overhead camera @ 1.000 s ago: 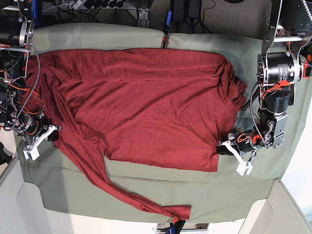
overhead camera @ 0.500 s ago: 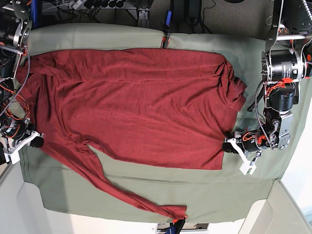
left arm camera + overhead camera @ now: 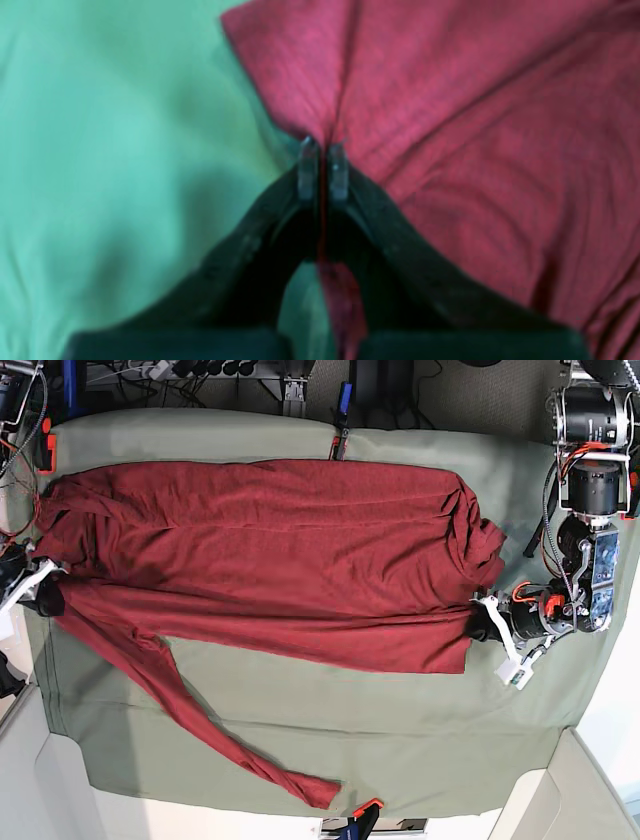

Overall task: Fold the T-shirt properly
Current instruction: 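Fold the shirt side over the body with the left gripper, then release and regrasp the folded side edge with the left gripper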

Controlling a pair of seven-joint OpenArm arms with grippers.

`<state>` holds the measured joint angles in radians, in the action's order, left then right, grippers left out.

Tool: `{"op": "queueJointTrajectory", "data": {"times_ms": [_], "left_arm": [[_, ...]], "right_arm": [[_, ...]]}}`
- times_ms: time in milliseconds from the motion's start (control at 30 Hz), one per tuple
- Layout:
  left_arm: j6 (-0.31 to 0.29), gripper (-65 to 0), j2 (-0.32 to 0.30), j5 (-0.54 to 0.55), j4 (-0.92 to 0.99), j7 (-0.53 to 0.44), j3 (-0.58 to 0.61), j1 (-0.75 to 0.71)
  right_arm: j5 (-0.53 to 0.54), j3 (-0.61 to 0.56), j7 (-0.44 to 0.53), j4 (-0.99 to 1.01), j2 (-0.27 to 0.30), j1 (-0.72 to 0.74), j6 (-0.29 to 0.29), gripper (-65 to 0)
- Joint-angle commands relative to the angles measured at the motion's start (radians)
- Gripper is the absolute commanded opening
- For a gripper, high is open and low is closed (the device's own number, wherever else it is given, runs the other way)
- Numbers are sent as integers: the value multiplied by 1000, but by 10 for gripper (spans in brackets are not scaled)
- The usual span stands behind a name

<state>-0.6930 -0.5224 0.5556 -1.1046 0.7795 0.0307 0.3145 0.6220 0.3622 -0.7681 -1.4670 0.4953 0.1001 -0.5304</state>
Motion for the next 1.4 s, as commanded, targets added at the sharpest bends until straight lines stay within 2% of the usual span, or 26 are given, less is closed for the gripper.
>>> {"op": "queueJointTrajectory", "data": {"times_ms": [0, 133, 333, 667, 800, 833, 900, 933, 967, 1000, 1067, 1200, 1367], "left_arm": [[-5, -650, -25, 14, -29, -8, -6, 9], [-5, -650, -58, 26, -95, 1, -7, -49], [-5, -650, -100, 117, -243, 94, -7, -106], [-5, -650, -104, 210, -380, 251, -6, -171], [-5, -650, -104, 219, -380, 264, -6, -171], [-5, -579, -104, 219, -380, 264, -6, -171], [-5, -333, -104, 223, -379, 255, -6, -171], [-5, -237, -104, 222, -379, 239, -6, -171], [-5, -195, -104, 221, -379, 214, -6, -168], [-5, -194, -104, 221, -379, 189, -6, -163], [-5, -194, -102, 201, -379, 144, -6, -148], [13, -195, -81, 125, -356, 80, -6, -110], [27, -195, -35, 79, -214, 3, -6, -56]], "right_arm": [[24, 33, 14, -35, 23, -7, -1, -650], [77, 121, 9, -80, 23, -102, -24, -650], [127, 210, 6, -93, 22, -185, -27, -650], [126, 216, 0, -93, 22, -190, -27, -650], [126, 216, 0, -92, 20, -194, -27, -650], [127, 216, 0, -92, 19, -195, -27, -650], [127, 216, 0, -92, 16, -195, -27, -650], [127, 216, 1, -92, 14, -195, -27, -595], [127, 216, 2, -92, 13, -195, -26, -523], [126, 216, 2, -92, 9, -195, -23, -461], [126, 216, 1, -91, 3, -195, -23, -396], [127, 216, 2, -90, 0, -195, -22, -393], [127, 216, 2, -90, 0, -195, -23, -393]]}}
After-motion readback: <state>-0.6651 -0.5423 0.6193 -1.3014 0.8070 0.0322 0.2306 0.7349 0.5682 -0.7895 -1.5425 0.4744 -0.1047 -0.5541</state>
